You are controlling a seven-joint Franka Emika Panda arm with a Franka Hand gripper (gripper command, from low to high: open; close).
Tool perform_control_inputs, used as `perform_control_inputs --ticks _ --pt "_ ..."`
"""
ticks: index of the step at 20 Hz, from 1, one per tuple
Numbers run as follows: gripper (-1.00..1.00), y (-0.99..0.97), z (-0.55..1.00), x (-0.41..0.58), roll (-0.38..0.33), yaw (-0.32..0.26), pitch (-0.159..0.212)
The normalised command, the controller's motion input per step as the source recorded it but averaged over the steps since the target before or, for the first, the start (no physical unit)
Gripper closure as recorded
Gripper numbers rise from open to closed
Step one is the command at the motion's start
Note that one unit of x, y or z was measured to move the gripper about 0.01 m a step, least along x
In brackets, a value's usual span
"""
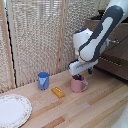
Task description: Propose to navigate your clamp on the clench of the first drawer. Use gentle force to register to the cabinet. Send posterior your swing mandate till over it lurks, a cup of pink essence. Fortify your grip after aiming concentric with the pink cup’s periphery. Manoeuvre the pink towards the cabinet's top. Drop your compression till the cup is resting inside.
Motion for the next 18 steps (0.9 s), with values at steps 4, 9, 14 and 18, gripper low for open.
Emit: perform_control_inputs --ticks 4,9,14,18 --pt "1.0 -0.22 -0.41 0.081 0.26 -0.166 -0.053" --pt "1.0 -0.2 -0.15 0.0 0.162 -0.051 -0.028" --pt "1.0 -0.08 -0.01 -0.001 0.027 0.0 0.004" --pt "1.0 -0.01 0.0 -0.039 0.021 0.0 -0.014"
